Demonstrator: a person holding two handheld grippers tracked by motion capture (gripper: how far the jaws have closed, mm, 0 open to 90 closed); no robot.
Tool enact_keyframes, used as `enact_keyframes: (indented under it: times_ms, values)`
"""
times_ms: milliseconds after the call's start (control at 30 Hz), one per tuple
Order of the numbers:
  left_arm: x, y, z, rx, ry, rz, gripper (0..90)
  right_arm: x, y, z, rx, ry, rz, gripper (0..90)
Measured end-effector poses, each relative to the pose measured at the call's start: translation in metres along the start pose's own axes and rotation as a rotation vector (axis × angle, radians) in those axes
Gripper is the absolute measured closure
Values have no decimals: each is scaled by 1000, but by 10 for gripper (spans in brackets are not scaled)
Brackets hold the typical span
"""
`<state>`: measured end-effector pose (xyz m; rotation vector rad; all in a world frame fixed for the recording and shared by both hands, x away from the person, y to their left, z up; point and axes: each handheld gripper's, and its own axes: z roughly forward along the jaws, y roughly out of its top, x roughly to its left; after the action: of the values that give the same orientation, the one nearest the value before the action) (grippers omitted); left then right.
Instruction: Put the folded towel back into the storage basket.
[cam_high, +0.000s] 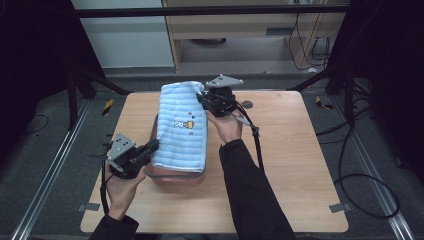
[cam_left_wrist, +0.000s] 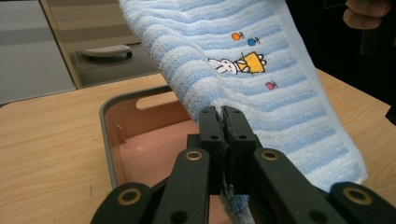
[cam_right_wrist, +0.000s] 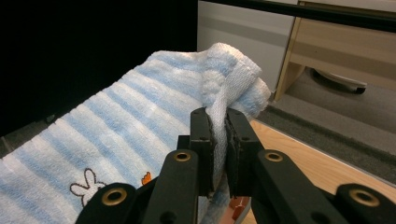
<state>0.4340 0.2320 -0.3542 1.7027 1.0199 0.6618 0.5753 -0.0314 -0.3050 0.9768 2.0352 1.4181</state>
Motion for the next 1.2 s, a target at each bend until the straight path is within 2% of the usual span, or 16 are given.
enact_keyframes:
  times_ms: [167,567,833,1200]
  values:
    - [3,-1,2,2,10,1,870,-1,-3,8,5,6,6,830]
    - [14,-11,17,41,29,-14,870,-2,-13,36,32,18,10,829]
    - [19,-23,29,79,49,-5,871,0,-25,56,81,12,-7,829]
    - [17,-32,35,128,47,-2,870,-1,-42,64,118,6,-1,828]
